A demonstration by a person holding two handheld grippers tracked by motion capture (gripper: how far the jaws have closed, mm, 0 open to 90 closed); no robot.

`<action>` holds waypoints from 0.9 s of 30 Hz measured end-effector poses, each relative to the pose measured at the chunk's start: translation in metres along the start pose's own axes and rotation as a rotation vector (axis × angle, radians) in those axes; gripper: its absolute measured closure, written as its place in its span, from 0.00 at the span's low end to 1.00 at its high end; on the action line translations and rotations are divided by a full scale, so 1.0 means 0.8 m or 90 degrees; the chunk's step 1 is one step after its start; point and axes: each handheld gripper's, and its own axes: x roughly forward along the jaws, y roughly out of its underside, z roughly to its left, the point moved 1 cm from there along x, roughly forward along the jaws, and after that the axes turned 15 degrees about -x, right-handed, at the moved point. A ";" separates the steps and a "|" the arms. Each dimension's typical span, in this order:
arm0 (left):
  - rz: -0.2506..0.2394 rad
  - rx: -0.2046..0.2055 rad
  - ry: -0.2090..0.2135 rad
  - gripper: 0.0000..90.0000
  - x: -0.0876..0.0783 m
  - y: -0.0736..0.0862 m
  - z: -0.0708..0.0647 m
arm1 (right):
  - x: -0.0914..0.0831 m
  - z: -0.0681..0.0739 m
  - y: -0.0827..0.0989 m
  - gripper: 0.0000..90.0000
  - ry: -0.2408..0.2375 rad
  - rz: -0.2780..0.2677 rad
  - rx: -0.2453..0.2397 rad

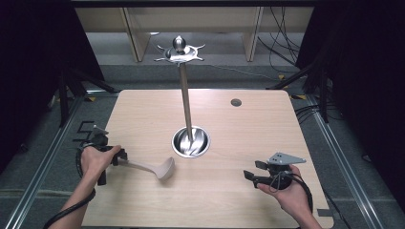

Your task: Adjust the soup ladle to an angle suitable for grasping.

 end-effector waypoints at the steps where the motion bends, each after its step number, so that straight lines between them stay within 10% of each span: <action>1: -0.003 -0.004 -0.002 0.37 0.000 -0.002 -0.001 | 0.000 0.002 0.000 0.41 -0.001 0.002 0.014; 27: -0.008 -0.048 -0.002 0.32 0.009 -0.004 0.015 | 0.004 0.003 0.001 0.40 -0.022 0.019 0.010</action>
